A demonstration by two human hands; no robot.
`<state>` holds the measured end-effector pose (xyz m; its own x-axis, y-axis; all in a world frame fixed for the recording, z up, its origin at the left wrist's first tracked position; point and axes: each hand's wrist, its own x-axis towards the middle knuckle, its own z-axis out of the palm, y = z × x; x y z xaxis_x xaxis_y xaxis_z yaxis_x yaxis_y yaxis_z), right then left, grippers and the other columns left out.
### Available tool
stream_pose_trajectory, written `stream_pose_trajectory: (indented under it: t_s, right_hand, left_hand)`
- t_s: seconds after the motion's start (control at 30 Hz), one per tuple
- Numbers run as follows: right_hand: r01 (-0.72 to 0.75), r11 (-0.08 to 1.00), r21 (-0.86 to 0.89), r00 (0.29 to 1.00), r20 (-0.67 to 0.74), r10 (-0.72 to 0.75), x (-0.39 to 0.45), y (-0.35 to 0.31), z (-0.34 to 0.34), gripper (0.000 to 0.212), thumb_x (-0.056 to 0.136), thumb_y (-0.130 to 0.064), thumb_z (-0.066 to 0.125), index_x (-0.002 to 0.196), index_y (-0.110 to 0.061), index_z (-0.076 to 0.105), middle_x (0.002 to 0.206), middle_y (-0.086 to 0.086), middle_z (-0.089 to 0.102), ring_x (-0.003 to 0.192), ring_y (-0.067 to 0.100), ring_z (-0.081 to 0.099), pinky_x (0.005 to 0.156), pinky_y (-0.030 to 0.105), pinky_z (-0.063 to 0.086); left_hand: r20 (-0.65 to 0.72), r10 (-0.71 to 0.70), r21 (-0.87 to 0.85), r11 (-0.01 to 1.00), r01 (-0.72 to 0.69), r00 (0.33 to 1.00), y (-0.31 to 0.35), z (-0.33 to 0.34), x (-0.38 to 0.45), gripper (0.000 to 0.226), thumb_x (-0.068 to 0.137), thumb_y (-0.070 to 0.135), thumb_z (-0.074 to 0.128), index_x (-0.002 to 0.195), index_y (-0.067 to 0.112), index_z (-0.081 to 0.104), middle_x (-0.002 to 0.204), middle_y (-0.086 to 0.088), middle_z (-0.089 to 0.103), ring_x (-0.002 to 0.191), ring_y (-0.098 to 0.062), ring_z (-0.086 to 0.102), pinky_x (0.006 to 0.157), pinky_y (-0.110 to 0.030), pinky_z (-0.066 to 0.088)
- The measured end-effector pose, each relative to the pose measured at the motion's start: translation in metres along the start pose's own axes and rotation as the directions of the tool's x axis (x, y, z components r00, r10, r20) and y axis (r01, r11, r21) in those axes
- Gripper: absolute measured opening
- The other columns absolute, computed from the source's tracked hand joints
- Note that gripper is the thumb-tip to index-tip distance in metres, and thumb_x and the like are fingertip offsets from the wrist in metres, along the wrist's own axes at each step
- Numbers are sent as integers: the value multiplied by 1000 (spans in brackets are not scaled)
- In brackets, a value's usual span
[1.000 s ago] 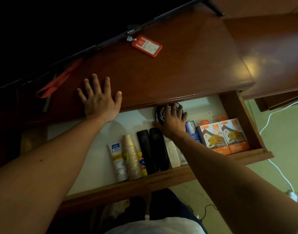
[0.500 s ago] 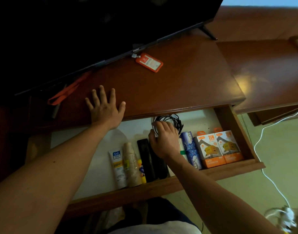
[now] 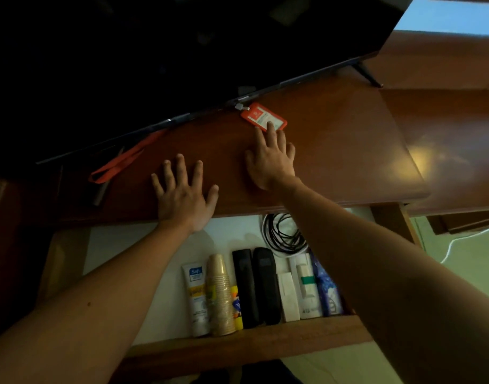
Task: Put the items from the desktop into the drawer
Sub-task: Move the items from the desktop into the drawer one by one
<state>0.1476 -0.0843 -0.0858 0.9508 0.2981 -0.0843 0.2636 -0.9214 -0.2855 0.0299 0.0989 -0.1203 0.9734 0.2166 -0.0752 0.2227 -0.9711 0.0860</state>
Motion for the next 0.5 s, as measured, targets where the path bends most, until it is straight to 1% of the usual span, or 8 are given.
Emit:
stream_pose_trajectory:
  t_s: [0.1, 0.17, 0.2, 0.27, 0.33, 0.37, 0.43, 0.5]
  right_hand:
    - [-15, 998, -68, 996, 86, 21, 25, 7, -1, 73, 101, -55, 25, 159, -19, 1, 167, 11, -8, 151, 38, -12, 118, 62, -5]
    - [-29, 995, -91, 989, 143, 42, 32, 10, -2, 74, 101, -57, 23, 159, -17, 1, 167, 11, -5, 151, 39, -12, 117, 62, -7]
    - [-27, 995, -100, 989, 145, 41, 33, 11, -1, 74, 101, -57, 24, 159, -16, 4, 167, 12, -1, 151, 40, -9, 118, 62, -6]
    - [1, 995, -103, 997, 79, 7, 29, 11, -2, 67, 101, -54, 28, 154, -13, 23, 162, 14, 20, 150, 42, 7, 119, 63, 2]
    - [35, 994, -102, 999, -5, -35, 21, 11, -5, 55, 101, -50, 33, 141, -14, 42, 148, 15, 41, 143, 43, 27, 117, 65, 11]
    - [57, 993, -104, 998, -30, -61, 15, 12, -7, 50, 101, -48, 36, 136, -14, 48, 141, 14, 47, 137, 43, 35, 116, 64, 16]
    - [107, 991, -83, 993, -51, -111, 3, 14, -8, 43, 100, -43, 44, 131, -14, 52, 131, 14, 51, 126, 42, 45, 111, 59, 29]
    - [116, 993, -8, 991, -67, -116, -8, 15, -6, 47, 96, -42, 54, 135, -15, 49, 133, 14, 48, 123, 39, 45, 104, 53, 39]
  left_hand:
    - [-15, 11, 2, 1000, -11, 1000, 0, 0, -1, 78, 95, 68, 10, 160, 25, 8, 167, -17, -1, 151, -44, -1, 118, -66, 5]
    - [-27, 14, 3, 1000, -14, 1000, -1, 0, -2, 78, 95, 68, 11, 160, 24, 10, 167, -18, 1, 151, -44, 1, 117, -66, 7]
    - [-29, 13, 2, 1000, -13, 999, -1, 0, -2, 78, 95, 68, 11, 160, 24, 10, 167, -18, 2, 151, -44, 2, 117, -66, 7]
    - [-29, 6, -1, 1000, -6, 1000, -1, 0, -2, 78, 95, 68, 11, 160, 25, 10, 167, -17, 2, 151, -44, 1, 117, -66, 7]
    - [-27, -1, 3, 1000, 1, 1000, 0, 1, -2, 77, 95, 68, 10, 159, 26, 9, 167, -16, 0, 151, -43, 0, 117, -65, 6]
    - [-22, -6, 6, 1000, 6, 1000, 0, 1, -2, 77, 94, 69, 9, 159, 27, 8, 167, -15, -1, 151, -43, -1, 118, -65, 5]
    - [-11, -12, 10, 1000, 12, 1000, 0, 1, -1, 78, 94, 69, 8, 159, 28, 6, 167, -14, -3, 152, -42, -3, 118, -64, 4]
    - [-3, -12, 8, 1000, 12, 1000, 0, 0, -2, 78, 94, 70, 6, 159, 28, 5, 167, -14, -3, 152, -42, -3, 118, -65, 4]
